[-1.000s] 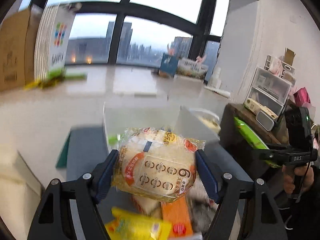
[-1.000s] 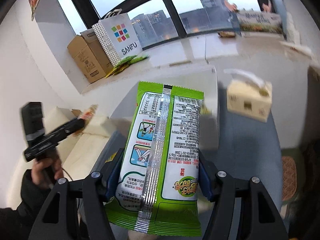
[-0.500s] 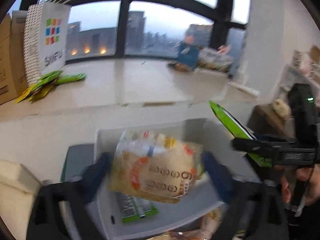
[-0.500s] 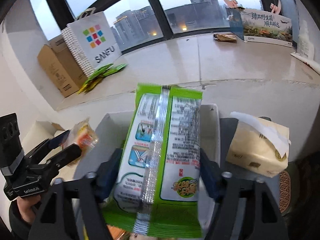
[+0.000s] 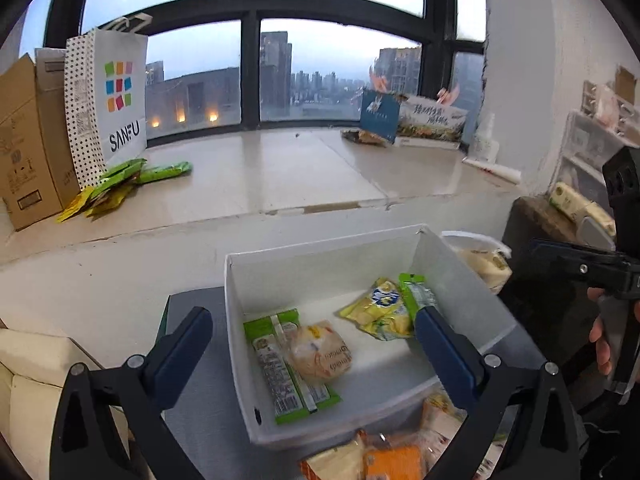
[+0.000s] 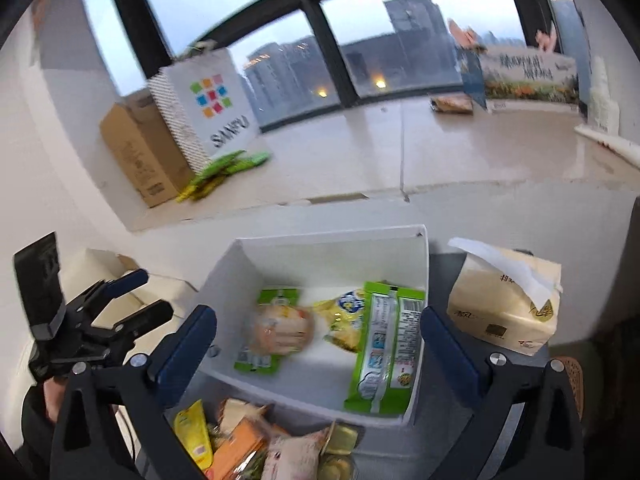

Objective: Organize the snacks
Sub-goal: 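Grasp the white rice-cracker bag with the right gripper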

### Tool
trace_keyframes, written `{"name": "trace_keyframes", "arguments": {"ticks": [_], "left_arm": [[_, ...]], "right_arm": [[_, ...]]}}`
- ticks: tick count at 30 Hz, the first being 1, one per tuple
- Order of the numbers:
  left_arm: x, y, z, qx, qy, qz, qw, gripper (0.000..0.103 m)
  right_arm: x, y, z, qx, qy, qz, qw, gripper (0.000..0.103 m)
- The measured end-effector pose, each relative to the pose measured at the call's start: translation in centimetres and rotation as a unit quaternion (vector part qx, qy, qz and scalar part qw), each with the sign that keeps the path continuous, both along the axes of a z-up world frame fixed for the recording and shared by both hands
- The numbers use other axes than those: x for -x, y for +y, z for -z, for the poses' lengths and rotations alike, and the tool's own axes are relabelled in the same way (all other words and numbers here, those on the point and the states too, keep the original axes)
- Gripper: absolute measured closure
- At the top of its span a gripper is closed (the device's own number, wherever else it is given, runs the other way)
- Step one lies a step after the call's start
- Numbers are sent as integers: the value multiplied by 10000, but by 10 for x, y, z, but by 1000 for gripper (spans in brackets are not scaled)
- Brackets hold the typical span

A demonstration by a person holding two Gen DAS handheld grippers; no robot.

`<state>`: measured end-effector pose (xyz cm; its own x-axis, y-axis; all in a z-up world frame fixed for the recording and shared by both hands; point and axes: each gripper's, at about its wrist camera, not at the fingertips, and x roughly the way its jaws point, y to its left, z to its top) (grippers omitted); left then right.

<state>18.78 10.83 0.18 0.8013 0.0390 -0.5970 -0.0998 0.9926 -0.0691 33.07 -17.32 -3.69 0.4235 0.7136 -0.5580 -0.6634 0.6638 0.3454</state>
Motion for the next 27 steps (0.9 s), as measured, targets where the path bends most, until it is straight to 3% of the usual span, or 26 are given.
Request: {"name": "trace_keyframes", "arguments": {"ticks": [7, 13, 17, 23, 27], "left_arm": [[71, -11, -12, 214, -243, 97, 9994, 0], [121, -41, 2, 207, -177, 278, 9992, 0], [149, -54, 23, 376, -48, 323, 9988, 0], [168, -58, 53, 603, 274, 265, 9975, 0], [174, -57, 64, 614, 408, 238, 9970, 0]], "right_arm": [[70, -35, -7, -52, -452, -306, 9985, 0], [121, -65, 20, 16, -422, -367, 9984, 0], [146, -77, 43, 320, -321, -276, 9986, 0], [164, -81, 75, 455, 22, -333, 9984, 0], [162, -60, 85, 910, 18, -426, 9949, 0]]}}
